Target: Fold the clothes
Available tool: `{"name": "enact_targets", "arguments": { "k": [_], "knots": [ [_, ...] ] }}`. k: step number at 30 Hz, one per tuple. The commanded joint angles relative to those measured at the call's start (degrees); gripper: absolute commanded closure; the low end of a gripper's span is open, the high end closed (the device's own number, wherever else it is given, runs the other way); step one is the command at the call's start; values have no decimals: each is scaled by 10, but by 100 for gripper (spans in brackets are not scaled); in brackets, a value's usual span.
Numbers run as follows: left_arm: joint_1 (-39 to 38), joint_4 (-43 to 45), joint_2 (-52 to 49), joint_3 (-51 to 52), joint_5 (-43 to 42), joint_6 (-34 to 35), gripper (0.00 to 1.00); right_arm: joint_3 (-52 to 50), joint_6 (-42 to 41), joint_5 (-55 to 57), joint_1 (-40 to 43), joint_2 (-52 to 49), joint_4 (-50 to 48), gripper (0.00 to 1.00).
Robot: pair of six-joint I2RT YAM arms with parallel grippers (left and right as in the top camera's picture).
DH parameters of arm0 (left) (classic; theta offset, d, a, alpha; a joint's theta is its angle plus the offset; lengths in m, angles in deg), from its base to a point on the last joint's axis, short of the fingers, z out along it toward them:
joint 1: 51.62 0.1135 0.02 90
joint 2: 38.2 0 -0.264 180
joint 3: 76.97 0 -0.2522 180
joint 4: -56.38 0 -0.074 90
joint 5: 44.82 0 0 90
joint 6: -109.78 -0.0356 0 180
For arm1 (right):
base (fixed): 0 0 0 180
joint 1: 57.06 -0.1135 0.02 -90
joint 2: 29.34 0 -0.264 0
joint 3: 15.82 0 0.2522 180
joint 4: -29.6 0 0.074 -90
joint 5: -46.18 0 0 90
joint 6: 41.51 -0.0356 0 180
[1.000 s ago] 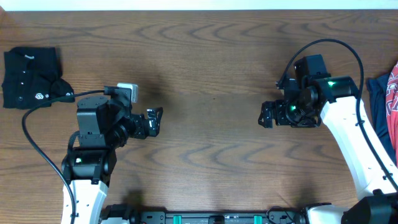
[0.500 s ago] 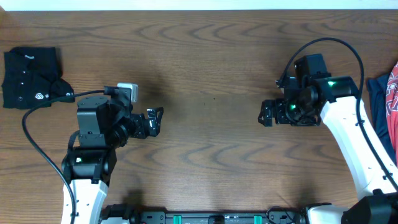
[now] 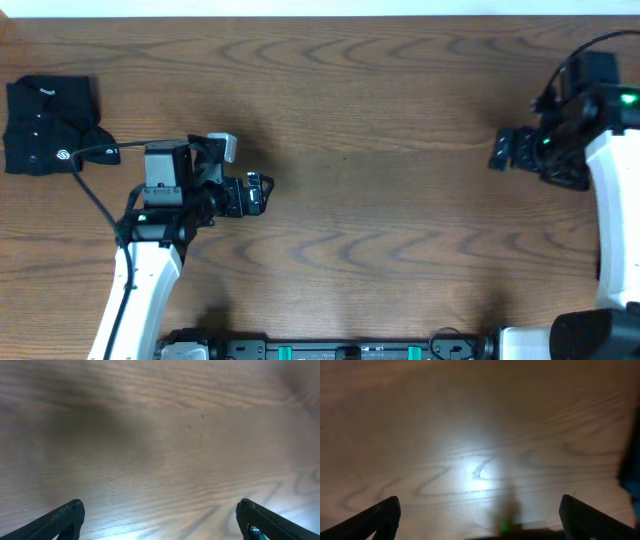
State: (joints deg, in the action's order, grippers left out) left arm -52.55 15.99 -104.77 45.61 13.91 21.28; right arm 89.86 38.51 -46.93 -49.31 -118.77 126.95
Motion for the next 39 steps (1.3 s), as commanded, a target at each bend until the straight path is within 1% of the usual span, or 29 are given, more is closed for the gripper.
{"name": "enact_targets", "arguments": {
  "k": [1, 3, 6, 7, 10, 13, 17, 19, 22, 24, 27, 29, 30, 31, 32, 35, 39],
  "knots": [
    [-13, 1, -17, -11, -28, 1, 2, 45, -13, 27, 32, -9, 15, 1],
    [-25, 3, -24, -11, -26, 0, 2, 58, -26, 46, 54, -21, 28, 1],
    [-45, 15, -30, -11, -26, 0, 2, 61, -77, 92, 99, -49, 49, 1],
    [-50, 17, -31, -11, -24, 0, 2, 61, -82, 94, 115, -59, 53, 1],
    [-68, 21, -31, -11, 3, 0, 2, 61, -84, 91, 168, -87, 58, 1],
    [-89, 21, -34, -11, 36, 0, 2, 61, -105, 89, 219, -111, 53, 1],
    [-118, 23, -46, -11, 39, 1, 2, 61, -127, 78, 295, -133, 38, 1],
    [-134, 27, -60, -11, 39, 1, 2, 61, -125, 46, 329, -139, 33, 1],
    [-150, 37, -85, -11, 39, 1, 2, 60, -86, -10, 359, -141, 23, 1],
    [-160, 47, -106, -11, 39, 1, 2, 59, -58, -37, 369, -141, 17, 7],
    [-177, 57, -135, -11, 39, 1, 2, 58, -38, -64, 373, -141, 7, 4],
    [-189, 62, -152, -11, 39, 1, 2, 58, -9, -85, 372, -141, -4, 5],
    [-195, 63, -158, -11, 39, 1, 2, 58, 19, -116, 370, -141, -10, 7],
    [-201, 64, -163, -11, 39, 1, 2, 58, 55, -151, 367, -141, -16, 14],
    [-207, 66, -168, -11, 39, 1, 2, 58, 87, -185, 361, -141, -21, 17],
    [-220, 76, -176, -11, 39, 1, 2, 58, 148, -216, 339, -141, -39, 14],
    [-231, 92, -176, -12, 39, 1, 2, 58, 147, -156, 296, -141, -75, 4]
  ]
}}
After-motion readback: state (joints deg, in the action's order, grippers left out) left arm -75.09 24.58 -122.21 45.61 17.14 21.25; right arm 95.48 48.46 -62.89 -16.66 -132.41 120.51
